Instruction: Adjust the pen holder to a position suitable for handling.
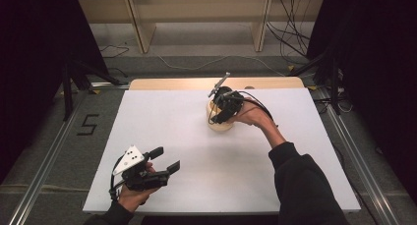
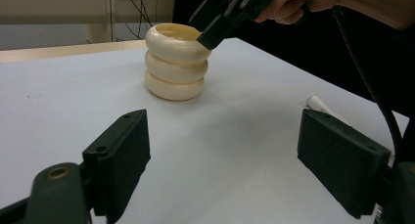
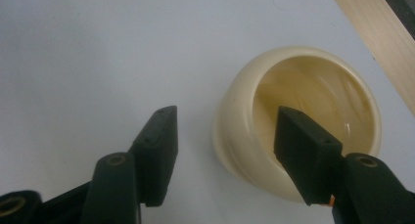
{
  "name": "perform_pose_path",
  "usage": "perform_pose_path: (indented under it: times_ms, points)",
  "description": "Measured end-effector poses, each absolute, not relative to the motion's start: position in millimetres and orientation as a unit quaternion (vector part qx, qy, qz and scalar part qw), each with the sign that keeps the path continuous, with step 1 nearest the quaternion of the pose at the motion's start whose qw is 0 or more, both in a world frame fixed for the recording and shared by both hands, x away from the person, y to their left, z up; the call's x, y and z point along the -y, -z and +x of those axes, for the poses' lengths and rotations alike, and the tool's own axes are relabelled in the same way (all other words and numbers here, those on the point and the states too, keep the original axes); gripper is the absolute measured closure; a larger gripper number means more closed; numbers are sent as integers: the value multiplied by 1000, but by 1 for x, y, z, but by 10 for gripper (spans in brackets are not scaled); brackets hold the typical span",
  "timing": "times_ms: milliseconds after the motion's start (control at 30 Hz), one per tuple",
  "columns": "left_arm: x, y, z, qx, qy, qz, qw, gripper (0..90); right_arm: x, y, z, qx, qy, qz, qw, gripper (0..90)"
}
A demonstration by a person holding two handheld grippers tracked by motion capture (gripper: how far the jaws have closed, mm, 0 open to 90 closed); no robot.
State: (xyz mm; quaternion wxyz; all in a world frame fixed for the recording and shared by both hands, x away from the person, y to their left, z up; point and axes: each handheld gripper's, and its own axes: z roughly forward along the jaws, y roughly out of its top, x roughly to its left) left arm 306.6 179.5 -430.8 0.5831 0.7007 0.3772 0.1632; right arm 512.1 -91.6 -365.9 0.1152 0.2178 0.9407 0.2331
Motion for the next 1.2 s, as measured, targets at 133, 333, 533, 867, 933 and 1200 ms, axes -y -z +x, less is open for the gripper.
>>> perform_pose_path:
  times_ms: [133, 333, 533, 867, 933, 1200]
  points:
    - [-180, 431, 307, -377, -164, 701, 583, 190, 88, 371, 518, -944, -221, 218, 110, 469]
    - [-180, 431, 307, -377, -164, 701, 583, 190, 85, 379, 525, -949, -204, 216, 107, 530]
    - [-180, 430, 307, -376, -164, 701, 583, 190, 83, 383, 529, -951, -194, 215, 106, 584]
    - [-180, 430, 307, -376, -164, 700, 584, 190, 82, 385, 531, -954, -185, 211, 108, 690]
    - [-180, 430, 307, -377, -164, 700, 584, 190, 83, 385, 531, -954, -187, 209, 106, 706]
    - [-180, 430, 307, -377, -165, 701, 582, 190, 86, 384, 529, -961, -187, 189, 80, 762]
